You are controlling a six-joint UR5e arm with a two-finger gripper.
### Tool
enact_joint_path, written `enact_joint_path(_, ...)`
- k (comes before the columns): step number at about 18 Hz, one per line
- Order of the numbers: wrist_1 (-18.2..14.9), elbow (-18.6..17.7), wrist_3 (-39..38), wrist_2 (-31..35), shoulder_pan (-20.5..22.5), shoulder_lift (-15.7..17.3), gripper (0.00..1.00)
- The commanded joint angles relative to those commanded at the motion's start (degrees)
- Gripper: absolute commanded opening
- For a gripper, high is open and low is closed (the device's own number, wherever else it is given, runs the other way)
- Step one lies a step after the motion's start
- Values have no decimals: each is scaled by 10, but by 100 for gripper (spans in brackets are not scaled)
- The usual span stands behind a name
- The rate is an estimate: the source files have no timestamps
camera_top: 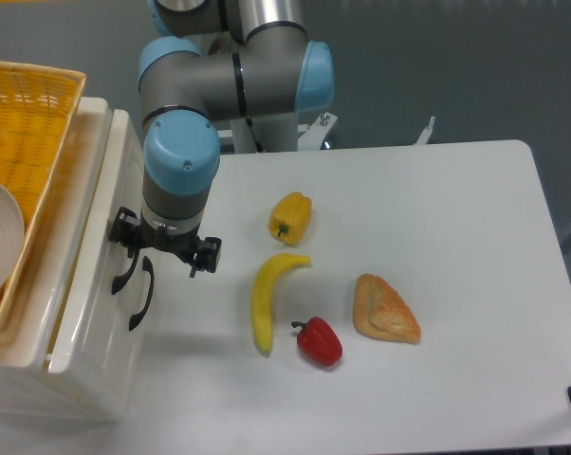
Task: Slide open the top white drawer
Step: 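Pull the handle outward, sliding the white drawer open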
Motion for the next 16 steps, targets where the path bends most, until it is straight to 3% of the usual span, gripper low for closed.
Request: enact_joint_path(16, -1, 0, 0, 0, 22, -1, 100)
